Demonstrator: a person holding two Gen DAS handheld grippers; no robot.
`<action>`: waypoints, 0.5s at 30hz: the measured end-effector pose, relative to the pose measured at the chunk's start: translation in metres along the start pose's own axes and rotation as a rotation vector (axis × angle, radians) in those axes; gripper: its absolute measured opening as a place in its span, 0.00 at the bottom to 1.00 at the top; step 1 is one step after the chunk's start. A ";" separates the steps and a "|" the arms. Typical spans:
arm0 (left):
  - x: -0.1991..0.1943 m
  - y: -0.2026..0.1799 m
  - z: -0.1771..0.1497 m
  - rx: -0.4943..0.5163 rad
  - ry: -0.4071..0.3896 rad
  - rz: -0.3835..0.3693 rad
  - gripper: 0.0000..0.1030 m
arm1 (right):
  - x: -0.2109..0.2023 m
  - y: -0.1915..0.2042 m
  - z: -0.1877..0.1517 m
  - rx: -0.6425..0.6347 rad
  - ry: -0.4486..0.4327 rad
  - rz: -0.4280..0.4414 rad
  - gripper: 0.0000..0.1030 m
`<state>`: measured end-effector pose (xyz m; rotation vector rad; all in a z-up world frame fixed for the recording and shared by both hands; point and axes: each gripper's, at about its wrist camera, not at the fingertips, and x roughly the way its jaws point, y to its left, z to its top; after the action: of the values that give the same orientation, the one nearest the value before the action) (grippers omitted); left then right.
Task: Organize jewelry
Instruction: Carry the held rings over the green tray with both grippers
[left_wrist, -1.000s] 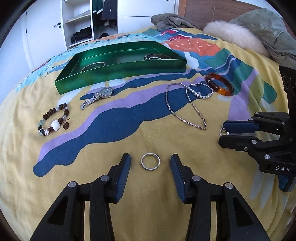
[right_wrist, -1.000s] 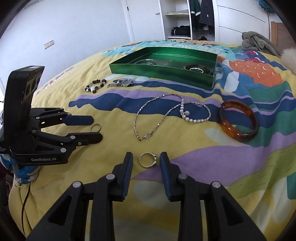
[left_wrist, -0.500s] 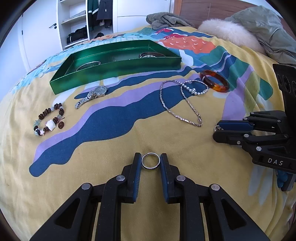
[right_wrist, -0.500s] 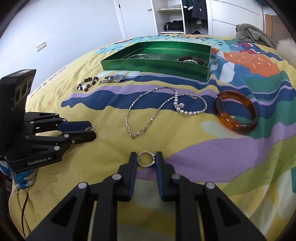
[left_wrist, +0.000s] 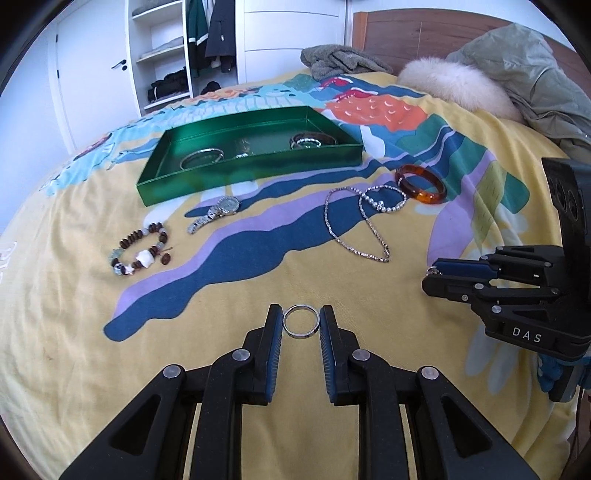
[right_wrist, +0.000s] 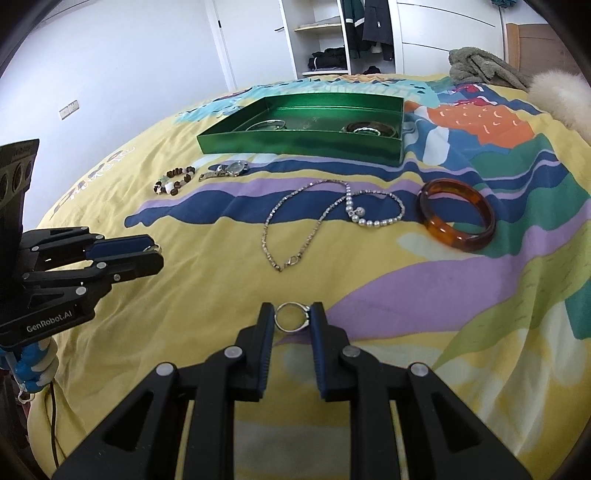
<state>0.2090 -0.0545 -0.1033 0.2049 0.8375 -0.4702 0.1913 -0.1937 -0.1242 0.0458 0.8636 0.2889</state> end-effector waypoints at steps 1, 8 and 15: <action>-0.004 0.000 0.000 -0.001 -0.005 0.003 0.19 | -0.003 0.002 -0.001 0.002 -0.003 0.002 0.18; -0.035 0.000 -0.001 -0.013 -0.048 0.015 0.19 | -0.033 0.020 -0.003 -0.004 -0.043 0.004 0.18; -0.067 0.004 -0.002 -0.033 -0.095 0.024 0.19 | -0.064 0.035 -0.002 -0.016 -0.087 -0.002 0.18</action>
<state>0.1711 -0.0294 -0.0543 0.1610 0.7482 -0.4404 0.1424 -0.1771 -0.0729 0.0423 0.7743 0.2903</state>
